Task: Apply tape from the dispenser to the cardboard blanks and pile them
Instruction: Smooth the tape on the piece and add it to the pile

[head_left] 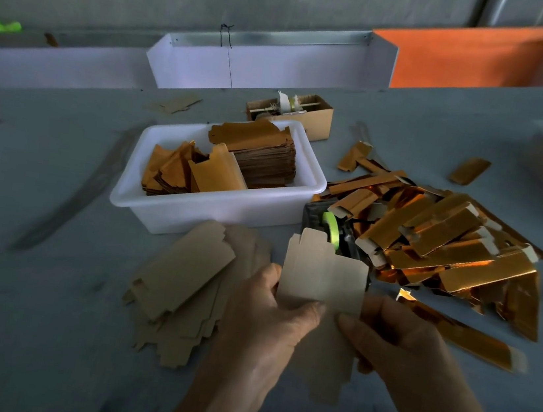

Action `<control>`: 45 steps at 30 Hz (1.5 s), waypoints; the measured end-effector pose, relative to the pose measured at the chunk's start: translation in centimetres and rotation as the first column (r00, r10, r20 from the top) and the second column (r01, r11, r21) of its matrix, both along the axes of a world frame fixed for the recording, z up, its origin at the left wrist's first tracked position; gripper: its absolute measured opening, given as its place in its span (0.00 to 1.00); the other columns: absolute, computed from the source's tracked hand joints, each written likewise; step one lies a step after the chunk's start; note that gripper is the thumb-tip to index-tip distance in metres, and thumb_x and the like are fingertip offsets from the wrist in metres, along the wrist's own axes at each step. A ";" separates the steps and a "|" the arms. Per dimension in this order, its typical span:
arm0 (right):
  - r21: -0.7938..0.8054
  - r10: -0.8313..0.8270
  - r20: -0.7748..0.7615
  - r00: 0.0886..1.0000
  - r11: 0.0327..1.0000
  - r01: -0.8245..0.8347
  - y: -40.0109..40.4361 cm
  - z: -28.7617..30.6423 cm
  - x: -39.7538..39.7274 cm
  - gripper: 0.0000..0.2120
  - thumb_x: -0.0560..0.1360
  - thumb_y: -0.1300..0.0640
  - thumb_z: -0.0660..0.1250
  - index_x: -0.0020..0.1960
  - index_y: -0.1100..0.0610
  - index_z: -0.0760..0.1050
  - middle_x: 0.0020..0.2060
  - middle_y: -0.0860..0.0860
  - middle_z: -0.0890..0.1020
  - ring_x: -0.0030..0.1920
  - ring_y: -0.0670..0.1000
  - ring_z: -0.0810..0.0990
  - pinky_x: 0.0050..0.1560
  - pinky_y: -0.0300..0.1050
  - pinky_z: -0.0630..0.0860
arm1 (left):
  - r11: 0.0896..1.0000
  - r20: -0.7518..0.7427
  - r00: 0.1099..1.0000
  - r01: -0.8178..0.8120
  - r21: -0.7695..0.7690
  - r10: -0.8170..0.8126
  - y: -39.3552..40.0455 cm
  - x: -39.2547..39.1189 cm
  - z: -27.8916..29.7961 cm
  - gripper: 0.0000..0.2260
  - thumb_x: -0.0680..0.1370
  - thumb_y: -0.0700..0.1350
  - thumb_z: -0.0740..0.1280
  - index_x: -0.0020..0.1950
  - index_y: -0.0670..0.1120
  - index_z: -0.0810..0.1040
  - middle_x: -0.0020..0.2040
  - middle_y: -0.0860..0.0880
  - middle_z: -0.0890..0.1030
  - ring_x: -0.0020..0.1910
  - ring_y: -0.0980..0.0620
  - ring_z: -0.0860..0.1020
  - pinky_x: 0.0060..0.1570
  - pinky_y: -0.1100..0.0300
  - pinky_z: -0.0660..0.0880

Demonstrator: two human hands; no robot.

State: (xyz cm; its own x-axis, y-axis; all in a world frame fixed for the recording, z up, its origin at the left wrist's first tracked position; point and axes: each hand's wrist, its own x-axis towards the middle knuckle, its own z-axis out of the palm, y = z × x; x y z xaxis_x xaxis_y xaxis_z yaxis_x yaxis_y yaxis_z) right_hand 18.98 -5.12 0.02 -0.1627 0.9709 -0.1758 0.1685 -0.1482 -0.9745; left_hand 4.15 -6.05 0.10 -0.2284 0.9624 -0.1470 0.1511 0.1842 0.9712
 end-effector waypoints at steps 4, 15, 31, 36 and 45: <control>0.211 -0.090 0.204 0.975 0.976 0.046 -0.6 0.0 -0.6 0.06 0.71 0.55 0.70 0.44 0.46 0.74 0.32 0.42 0.80 0.27 0.41 0.77 0.25 0.32 0.71 | 0.993 -0.032 0.994 -0.105 0.062 0.107 0.0 1.1 -0.3 0.10 0.64 0.47 0.74 0.44 0.51 0.79 0.39 0.52 0.84 0.38 0.53 0.83 0.38 0.52 0.81; 0.248 0.025 0.098 0.995 0.968 -0.049 -0.7 0.1 -1.1 0.03 0.74 0.54 0.63 0.47 0.52 0.73 0.35 0.48 0.84 0.33 0.49 0.83 0.35 0.43 0.81 | 0.997 0.123 0.990 0.067 0.043 -0.072 -1.0 1.1 0.4 0.09 0.76 0.47 0.68 0.38 0.47 0.81 0.30 0.52 0.79 0.30 0.58 0.76 0.30 0.68 0.71; -0.229 -0.157 -0.196 0.968 0.967 0.111 -0.9 -1.8 -0.8 0.06 0.72 0.62 0.67 0.46 0.54 0.79 0.36 0.55 0.84 0.40 0.54 0.84 0.42 0.48 0.79 | 0.985 0.004 0.996 0.092 -0.146 -0.093 -1.4 0.5 -0.7 0.03 0.72 0.47 0.74 0.43 0.52 0.81 0.32 0.58 0.81 0.32 0.64 0.78 0.30 0.71 0.69; -0.197 -0.220 -0.172 0.960 0.963 0.186 -0.9 -1.9 -1.3 0.04 0.72 0.61 0.69 0.43 0.53 0.79 0.38 0.58 0.84 0.43 0.57 0.83 0.40 0.48 0.79 | 1.000 -0.192 0.981 -0.007 0.001 0.007 -1.4 0.8 -1.8 0.03 0.72 0.47 0.74 0.39 0.53 0.81 0.35 0.55 0.82 0.36 0.61 0.79 0.34 0.69 0.73; -0.181 -0.234 -0.113 0.966 0.961 0.211 -1.2 -1.9 -1.9 0.03 0.71 0.59 0.70 0.42 0.52 0.79 0.32 0.49 0.84 0.33 0.45 0.82 0.28 0.33 0.74 | 0.961 -0.950 0.297 0.225 0.162 0.091 -2.6 4.7 -1.7 0.16 0.57 0.41 0.76 0.43 0.40 0.86 0.33 0.46 0.79 0.30 0.49 0.79 0.26 0.63 0.72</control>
State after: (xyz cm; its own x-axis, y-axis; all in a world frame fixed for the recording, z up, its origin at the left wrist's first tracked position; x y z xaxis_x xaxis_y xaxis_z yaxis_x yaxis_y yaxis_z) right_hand 17.03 -6.34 -1.85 0.0211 0.9440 -0.3294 -0.0158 -0.3291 -0.9442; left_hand 8.86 -8.64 -1.62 0.0124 0.9425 0.3339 0.9875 -0.0639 0.1438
